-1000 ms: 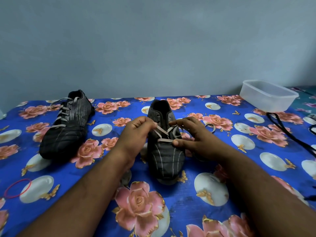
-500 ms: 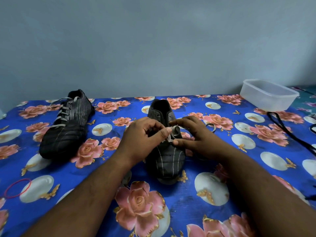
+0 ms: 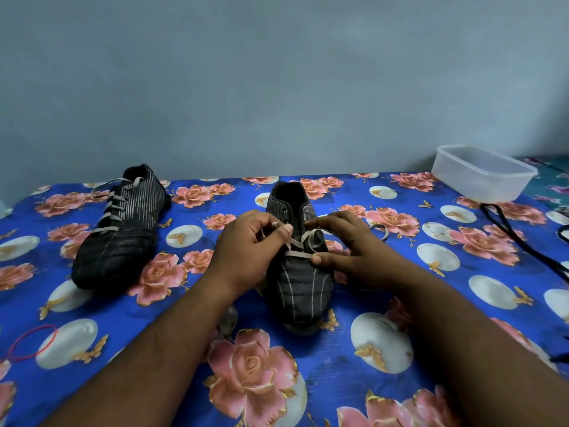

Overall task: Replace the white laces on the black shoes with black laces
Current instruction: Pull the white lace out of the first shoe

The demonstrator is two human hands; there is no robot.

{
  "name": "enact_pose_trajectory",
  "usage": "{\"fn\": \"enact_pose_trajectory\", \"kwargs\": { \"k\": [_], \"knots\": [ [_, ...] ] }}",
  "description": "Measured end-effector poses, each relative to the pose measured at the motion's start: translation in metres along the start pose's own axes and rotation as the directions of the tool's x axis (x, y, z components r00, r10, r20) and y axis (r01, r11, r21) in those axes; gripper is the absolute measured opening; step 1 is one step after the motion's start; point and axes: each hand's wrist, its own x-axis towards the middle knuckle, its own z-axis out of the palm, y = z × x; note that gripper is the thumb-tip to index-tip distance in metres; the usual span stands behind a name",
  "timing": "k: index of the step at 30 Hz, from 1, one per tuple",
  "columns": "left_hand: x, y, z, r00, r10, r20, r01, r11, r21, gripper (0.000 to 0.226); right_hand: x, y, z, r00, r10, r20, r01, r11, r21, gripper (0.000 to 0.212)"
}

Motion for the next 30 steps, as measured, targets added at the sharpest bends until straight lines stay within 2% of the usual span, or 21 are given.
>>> {"fn": "enact_pose_trajectory", "kwargs": {
  "k": [2,4,7,10,12,14,16,20,23,26,28,29,30],
  "knots": [
    [0.002,0.001,-0.001,0.997,-0.083,0.003,0.083,0.994,-0.074,0.027,0.000,0.000,0.000,1.000,0.001,-0.002,-0.001,1.000,0.004,0.062],
    [0.004,-0.001,-0.005,0.991,-0.130,0.027,0.131,0.989,-0.069,0.035,0.000,0.001,0.001,1.000,0.001,-0.007,-0.001,1.000,0.003,0.063],
    [0.004,-0.006,-0.011,0.999,0.023,0.045,-0.027,0.996,0.090,0.044,0.001,0.002,0.001,1.000,0.000,-0.009,0.000,1.000,-0.016,0.064],
    [0.000,0.001,-0.007,0.988,0.139,0.064,-0.142,0.989,0.037,0.050,0.002,0.003,0.001,1.000,-0.004,-0.012,0.004,0.999,-0.035,0.066],
    [-0.003,0.005,-0.001,0.965,0.208,0.158,-0.239,0.947,0.214,0.052,0.003,0.005,0.001,1.000,-0.015,-0.016,0.015,0.999,-0.052,0.065],
    [-0.004,0.002,0.002,0.950,0.242,0.195,-0.298,0.887,0.352,0.047,0.003,0.006,0.001,1.000,-0.022,-0.015,0.021,0.997,-0.069,0.062],
    [-0.002,-0.001,0.001,0.954,0.255,0.157,-0.296,0.885,0.359,0.037,0.003,0.006,0.001,1.000,-0.019,-0.016,0.018,0.998,-0.060,0.062],
    [0.000,-0.003,-0.002,0.965,0.238,0.107,-0.260,0.911,0.321,0.028,0.003,0.004,0.001,1.000,-0.015,-0.013,0.014,0.998,-0.055,0.065],
    [0.000,-0.002,0.000,0.983,0.166,0.082,-0.181,0.955,0.236,0.027,0.002,0.004,0.001,1.000,-0.013,-0.014,0.013,0.999,-0.048,0.065],
    [0.005,-0.005,0.000,1.000,0.012,-0.028,-0.012,1.000,0.006,0.021,0.001,0.003,0.001,1.000,-0.001,-0.007,0.001,1.000,-0.023,0.064],
    [0.008,-0.008,-0.006,0.980,-0.132,-0.147,0.106,0.979,-0.174,0.020,0.001,0.002,0.000,1.000,-0.002,-0.001,0.002,1.000,-0.006,0.060],
    [0.009,-0.010,-0.008,0.962,-0.207,-0.179,0.165,0.961,-0.221,0.023,0.000,0.002,0.000,1.000,-0.005,0.002,0.005,1.000,-0.005,0.059],
    [0.011,-0.014,-0.009,0.948,-0.259,-0.187,0.222,0.955,-0.198,0.028,0.000,0.002,0.000,1.000,-0.008,0.005,0.009,1.000,-0.006,0.058]
  ]
}}
